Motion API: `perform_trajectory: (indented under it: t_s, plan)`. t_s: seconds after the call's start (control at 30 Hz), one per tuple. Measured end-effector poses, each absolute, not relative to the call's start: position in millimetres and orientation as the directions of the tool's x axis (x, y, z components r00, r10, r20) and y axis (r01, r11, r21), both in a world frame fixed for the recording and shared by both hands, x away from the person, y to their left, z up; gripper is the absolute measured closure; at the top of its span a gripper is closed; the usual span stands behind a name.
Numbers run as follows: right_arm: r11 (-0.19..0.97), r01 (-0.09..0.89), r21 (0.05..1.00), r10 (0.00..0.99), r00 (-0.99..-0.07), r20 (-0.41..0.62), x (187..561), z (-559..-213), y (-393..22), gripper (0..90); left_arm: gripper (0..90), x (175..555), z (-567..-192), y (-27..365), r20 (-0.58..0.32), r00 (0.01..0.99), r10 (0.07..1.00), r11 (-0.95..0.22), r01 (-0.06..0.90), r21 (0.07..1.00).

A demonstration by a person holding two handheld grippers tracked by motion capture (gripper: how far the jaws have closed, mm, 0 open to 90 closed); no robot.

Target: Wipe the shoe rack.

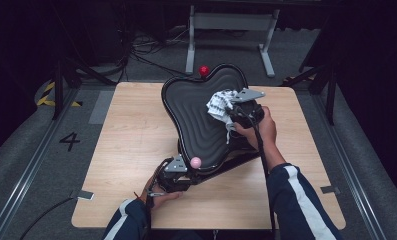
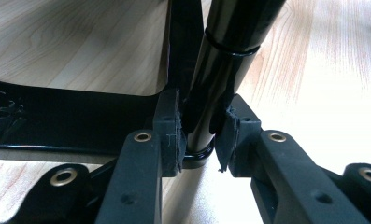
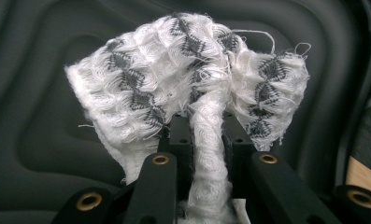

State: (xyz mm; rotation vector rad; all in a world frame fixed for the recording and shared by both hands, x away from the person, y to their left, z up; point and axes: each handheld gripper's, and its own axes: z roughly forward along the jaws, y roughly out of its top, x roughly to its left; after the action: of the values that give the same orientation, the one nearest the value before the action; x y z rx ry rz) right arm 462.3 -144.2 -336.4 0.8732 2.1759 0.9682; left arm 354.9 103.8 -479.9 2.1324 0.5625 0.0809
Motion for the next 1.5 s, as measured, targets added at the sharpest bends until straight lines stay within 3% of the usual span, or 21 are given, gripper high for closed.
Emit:
perform_trajectory:
  t_s: [0.67, 0.9, 1.5]
  plan:
    - [0.578, 0.191, 0.793, 0.635, -0.716, -0.290, 431.0, -335.4, -54.5, 78.4, 71.4, 354.7, -479.2, 103.6, -0.141, 0.897, 0.419, -0.501, 0.358, 0.788]
    - [0.566, 0.211, 0.797, 0.656, -0.700, -0.281, 442.8, -333.3, -70.9, 78.6, 71.4, 354.6, -479.2, 103.7, -0.143, 0.896, 0.420, -0.501, 0.360, 0.787]
    - [0.507, 0.350, 0.788, 0.794, -0.545, -0.269, 490.5, -329.1, -159.8, 78.4, 71.2, 354.9, -479.8, 103.9, -0.158, 0.894, 0.420, -0.489, 0.369, 0.790]
